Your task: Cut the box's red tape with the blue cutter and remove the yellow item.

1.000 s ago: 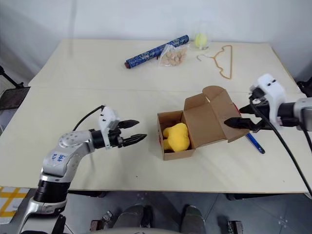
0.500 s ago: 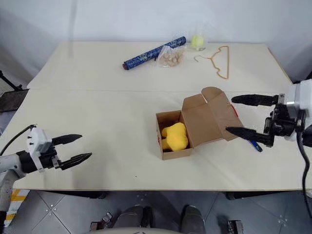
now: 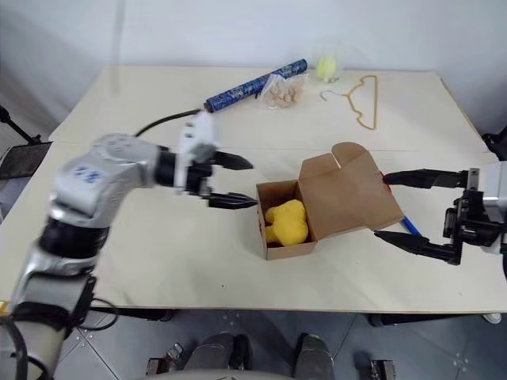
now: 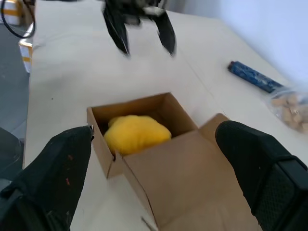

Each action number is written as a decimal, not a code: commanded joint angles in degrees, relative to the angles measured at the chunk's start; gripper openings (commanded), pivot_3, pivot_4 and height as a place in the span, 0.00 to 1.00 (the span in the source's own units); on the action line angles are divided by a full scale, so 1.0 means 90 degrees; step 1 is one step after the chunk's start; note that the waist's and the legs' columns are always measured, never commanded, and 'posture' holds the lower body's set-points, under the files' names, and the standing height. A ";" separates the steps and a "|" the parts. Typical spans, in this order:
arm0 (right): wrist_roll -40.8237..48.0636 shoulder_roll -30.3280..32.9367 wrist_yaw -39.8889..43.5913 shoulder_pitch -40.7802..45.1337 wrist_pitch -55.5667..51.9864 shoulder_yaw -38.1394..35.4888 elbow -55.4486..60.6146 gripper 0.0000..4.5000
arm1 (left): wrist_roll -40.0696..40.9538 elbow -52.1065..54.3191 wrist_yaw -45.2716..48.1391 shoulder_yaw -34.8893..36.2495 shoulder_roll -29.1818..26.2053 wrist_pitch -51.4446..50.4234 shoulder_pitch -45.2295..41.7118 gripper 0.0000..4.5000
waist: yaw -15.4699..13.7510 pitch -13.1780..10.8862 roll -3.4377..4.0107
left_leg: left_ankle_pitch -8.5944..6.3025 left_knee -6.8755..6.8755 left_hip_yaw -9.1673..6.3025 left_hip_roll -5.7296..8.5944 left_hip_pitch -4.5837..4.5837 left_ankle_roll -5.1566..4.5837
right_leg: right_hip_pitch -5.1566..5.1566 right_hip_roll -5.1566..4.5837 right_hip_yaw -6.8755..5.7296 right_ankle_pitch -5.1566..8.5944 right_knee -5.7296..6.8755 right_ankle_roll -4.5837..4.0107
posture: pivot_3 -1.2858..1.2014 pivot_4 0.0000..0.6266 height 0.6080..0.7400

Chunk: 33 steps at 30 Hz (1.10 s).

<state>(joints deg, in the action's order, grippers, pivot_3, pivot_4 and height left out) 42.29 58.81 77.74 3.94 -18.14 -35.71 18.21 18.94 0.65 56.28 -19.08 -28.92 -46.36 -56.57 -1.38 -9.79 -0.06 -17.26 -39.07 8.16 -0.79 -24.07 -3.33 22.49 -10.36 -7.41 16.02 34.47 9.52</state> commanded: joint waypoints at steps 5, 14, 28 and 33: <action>0.0243 0.0002 -0.0269 -0.0727 -0.0504 -0.0873 0.1004 1.00 | -0.1277 -0.1869 -0.0032 -0.1262 0.1115 0.1421 -0.0620 0.99 | -0.0019 -0.0016 -0.0026 | -0.0001 -0.0008 -0.0002 -0.0003 -0.0005 0.0000 | 0.0003 -0.0001 0.0003 0.0000 -0.0008 -0.0001 | 0.52 0.24 1.00; 0.0671 -0.0160 -0.0843 -0.1393 -0.1255 -0.1466 0.1574 1.00 | -0.2081 -0.3563 0.0542 -0.1489 0.1732 0.2682 -0.1052 0.73 | -0.0031 -0.0019 -0.0031 | -0.0006 -0.0013 -0.0004 -0.0014 -0.0015 -0.0027 | -0.0006 -0.0032 0.0002 -0.0002 -0.0045 -0.0004 | 0.52 0.24 1.00; 0.0551 -0.0736 -0.1309 -0.1819 -0.1071 -0.1438 0.1655 1.00 | -0.0707 -0.4475 0.0468 0.1052 0.2731 0.3719 -0.1465 0.01 | -0.0046 -0.0021 -0.0034 | -0.0008 -0.0015 -0.0008 -0.0012 -0.0020 -0.0034 | -0.0004 -0.0034 -0.0007 -0.0004 -0.0040 0.0001 | 0.52 0.24 1.00; 0.0696 -0.0855 -0.1659 -0.1355 -0.0961 -0.1002 0.1615 1.00 | 0.0104 -0.4514 0.0010 0.2458 0.2627 0.4482 -0.1325 0.01 | 0.0023 -0.0021 -0.0034 | -0.0008 -0.0016 -0.0005 -0.0010 -0.0018 -0.0035 | -0.0007 -0.0033 -0.0005 -0.0006 -0.0042 0.0004 | 0.52 0.24 1.00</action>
<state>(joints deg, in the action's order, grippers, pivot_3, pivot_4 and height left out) 46.91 51.86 64.23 -9.57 -27.91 -45.16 32.25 15.78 -41.44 58.20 -2.04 -4.60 -8.49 -68.44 -1.18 -9.98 -0.36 -17.33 -39.21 8.13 -0.89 -24.21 -3.64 22.43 -10.66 -7.43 15.96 34.10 9.56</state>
